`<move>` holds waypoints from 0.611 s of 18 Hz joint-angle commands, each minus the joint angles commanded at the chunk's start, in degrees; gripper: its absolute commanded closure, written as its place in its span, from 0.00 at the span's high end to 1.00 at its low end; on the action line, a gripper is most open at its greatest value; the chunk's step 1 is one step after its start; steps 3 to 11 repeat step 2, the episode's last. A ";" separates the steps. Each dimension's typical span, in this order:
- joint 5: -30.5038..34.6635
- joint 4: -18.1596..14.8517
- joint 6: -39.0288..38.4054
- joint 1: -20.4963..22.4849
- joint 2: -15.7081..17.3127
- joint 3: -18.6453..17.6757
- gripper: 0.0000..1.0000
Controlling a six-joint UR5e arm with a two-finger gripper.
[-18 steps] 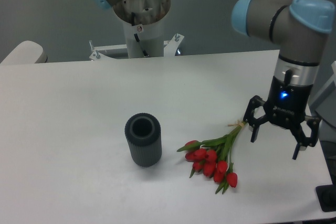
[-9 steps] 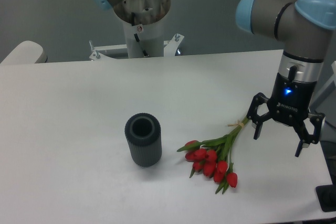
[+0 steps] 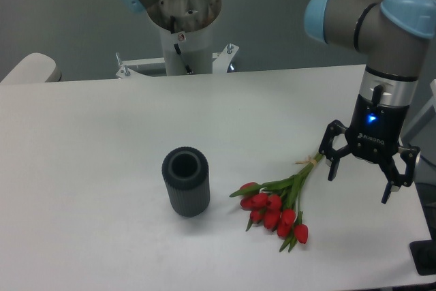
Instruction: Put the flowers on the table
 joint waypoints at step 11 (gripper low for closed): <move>0.00 0.09 0.00 -0.09 -0.09 -0.09 0.99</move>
